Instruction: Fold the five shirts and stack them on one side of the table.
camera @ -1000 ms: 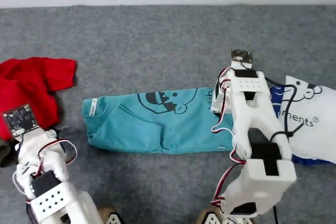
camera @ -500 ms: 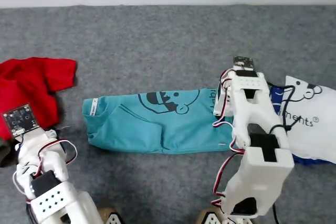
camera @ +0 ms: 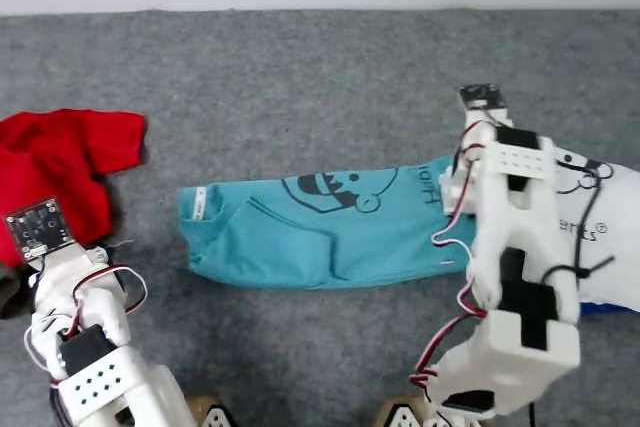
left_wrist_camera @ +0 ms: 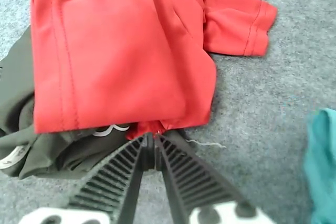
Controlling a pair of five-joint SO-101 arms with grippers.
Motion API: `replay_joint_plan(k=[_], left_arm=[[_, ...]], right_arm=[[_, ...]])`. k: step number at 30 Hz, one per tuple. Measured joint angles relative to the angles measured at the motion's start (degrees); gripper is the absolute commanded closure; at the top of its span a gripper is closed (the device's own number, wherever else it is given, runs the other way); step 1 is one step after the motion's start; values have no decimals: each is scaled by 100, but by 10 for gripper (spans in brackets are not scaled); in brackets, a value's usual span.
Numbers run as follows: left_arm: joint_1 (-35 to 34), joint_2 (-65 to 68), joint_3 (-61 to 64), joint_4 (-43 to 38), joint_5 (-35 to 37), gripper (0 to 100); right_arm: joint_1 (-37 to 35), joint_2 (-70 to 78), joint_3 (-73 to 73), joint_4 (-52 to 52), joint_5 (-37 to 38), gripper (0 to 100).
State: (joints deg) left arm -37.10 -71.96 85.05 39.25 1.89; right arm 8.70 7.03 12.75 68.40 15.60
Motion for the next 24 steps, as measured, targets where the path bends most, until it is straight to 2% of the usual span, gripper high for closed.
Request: replay_joint_plan(k=[5,7,12,18,24], left_arm=[[158,-35,97,0,0,985],[176,-35,105,0,0,985],[176,-35,105,0,0,985],[167,-35,105,0,0,985],[167,-35,105,0,0,985]], right_arm=[[141,-396,0,211,360,991],[-44,-536,9,484,378,991],[-1134,-1055,9,905,360,991],[-2576,-1415,9,976,-123,991],[-3763,-1415,9,475,-580,991]])
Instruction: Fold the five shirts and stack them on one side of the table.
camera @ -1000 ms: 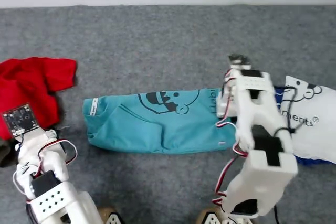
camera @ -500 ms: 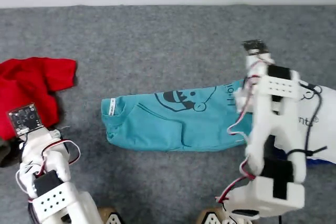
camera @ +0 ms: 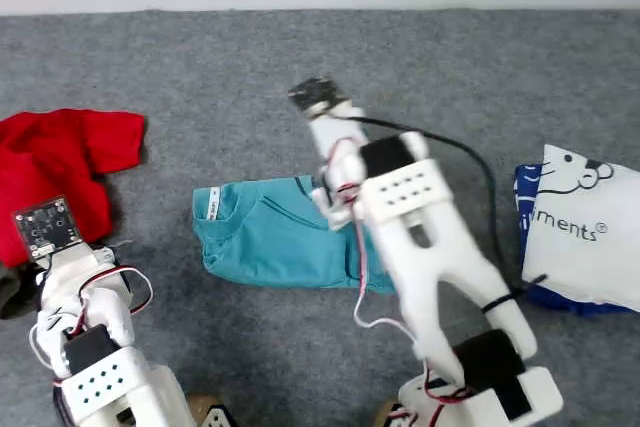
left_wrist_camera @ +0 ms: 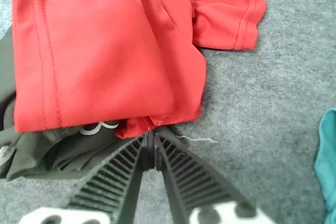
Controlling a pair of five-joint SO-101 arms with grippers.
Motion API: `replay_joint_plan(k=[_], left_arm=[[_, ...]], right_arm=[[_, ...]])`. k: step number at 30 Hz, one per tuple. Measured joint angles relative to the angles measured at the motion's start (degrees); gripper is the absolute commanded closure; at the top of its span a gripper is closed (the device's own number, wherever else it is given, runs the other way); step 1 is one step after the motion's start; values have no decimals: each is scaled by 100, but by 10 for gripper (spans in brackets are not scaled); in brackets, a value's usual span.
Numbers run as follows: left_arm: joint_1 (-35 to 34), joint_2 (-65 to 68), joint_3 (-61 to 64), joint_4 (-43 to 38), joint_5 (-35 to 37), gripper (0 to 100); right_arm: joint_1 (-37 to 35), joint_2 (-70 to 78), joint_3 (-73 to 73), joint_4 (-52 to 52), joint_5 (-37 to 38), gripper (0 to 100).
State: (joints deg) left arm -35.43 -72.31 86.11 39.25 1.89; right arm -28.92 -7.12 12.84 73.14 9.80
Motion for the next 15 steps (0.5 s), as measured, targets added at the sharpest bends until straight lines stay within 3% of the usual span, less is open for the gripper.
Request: replay_joint_plan(k=[5,15], left_arm=[[0,0,0,0,0,985],[0,0,0,0,0,985]], right_arm=[[-642,413,0,-527,-193,991],[-1248,1178,-62,-1371,-308,991]])
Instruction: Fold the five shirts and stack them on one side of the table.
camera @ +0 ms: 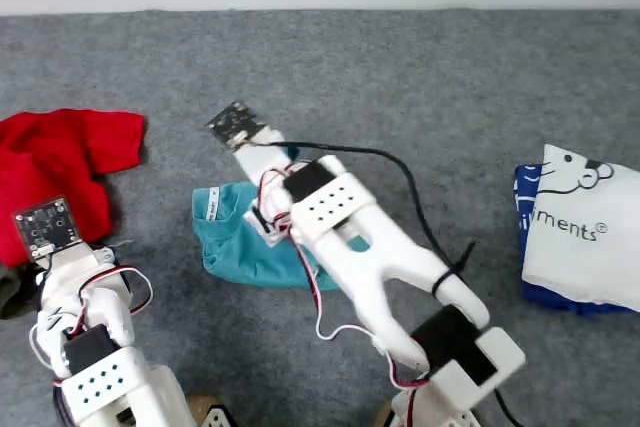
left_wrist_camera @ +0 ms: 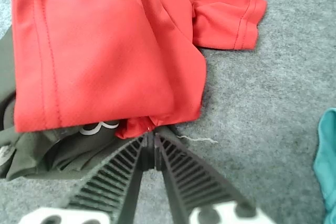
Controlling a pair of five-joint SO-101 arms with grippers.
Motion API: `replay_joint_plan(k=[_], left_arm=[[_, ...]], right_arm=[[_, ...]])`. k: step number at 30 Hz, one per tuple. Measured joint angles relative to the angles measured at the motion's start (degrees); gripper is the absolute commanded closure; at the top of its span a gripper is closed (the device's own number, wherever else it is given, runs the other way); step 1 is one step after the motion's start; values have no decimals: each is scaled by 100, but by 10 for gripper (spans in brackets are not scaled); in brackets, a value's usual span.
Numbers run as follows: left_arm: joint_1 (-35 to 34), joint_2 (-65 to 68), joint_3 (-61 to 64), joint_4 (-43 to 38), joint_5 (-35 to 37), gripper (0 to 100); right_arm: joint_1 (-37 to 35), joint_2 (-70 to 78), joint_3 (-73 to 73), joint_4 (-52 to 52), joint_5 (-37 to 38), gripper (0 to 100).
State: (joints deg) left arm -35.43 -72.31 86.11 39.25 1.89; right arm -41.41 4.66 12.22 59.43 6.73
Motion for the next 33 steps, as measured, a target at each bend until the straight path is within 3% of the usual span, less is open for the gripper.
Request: replay_joint_plan(k=[11,17,19,23,28,33], left_arm=[[0,0,0,0,0,985],[0,0,0,0,0,985],[0,0,0,0,0,985],[0,0,0,0,0,985],[0,0,0,0,0,985],[0,0,0,0,0,985]], right_arm=[[-457,905,-1301,-9,0,978],[-774,1398,-1873,413,-79,764],[-809,1477,-2163,765,-369,738],[-809,1477,-2971,1653,-905,795],[-659,1486,-3771,2752,-862,998],[-44,1582,-3851,3516,-527,990]])
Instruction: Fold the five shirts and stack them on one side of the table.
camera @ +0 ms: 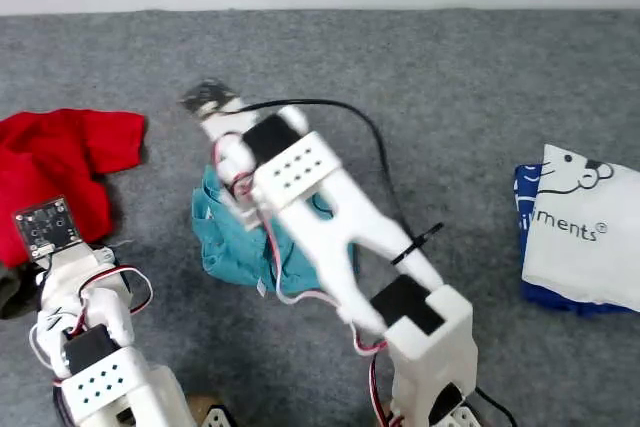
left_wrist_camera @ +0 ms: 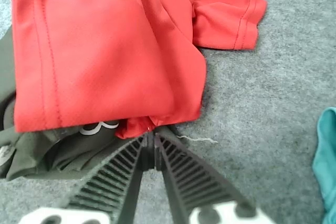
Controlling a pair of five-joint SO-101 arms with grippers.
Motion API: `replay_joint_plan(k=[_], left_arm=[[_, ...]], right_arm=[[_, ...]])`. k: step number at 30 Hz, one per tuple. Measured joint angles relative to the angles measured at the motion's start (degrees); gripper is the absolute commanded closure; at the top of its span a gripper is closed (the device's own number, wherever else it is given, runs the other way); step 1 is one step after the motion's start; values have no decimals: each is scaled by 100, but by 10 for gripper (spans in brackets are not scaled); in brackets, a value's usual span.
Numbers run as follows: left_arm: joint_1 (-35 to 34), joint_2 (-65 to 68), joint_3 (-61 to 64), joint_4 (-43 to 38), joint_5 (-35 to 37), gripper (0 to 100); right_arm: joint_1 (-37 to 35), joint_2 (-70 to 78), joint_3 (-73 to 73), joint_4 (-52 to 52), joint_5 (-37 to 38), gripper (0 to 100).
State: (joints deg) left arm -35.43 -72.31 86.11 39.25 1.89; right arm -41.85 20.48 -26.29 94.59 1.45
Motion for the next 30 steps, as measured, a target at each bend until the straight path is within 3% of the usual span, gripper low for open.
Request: replay_joint_plan(k=[6,9,16,22,30], left_arm=[[0,0,0,0,0,985],[0,0,0,0,0,985],[0,0,0,0,0,985],[0,0,0,0,0,985],[0,0,0,0,0,985]], right_arm=[[923,607,0,396,114,990],[1002,1073,0,378,255,990],[237,1688,0,-466,299,990],[-712,1644,-651,-255,316,990],[-633,1125,-1433,563,334,990]])
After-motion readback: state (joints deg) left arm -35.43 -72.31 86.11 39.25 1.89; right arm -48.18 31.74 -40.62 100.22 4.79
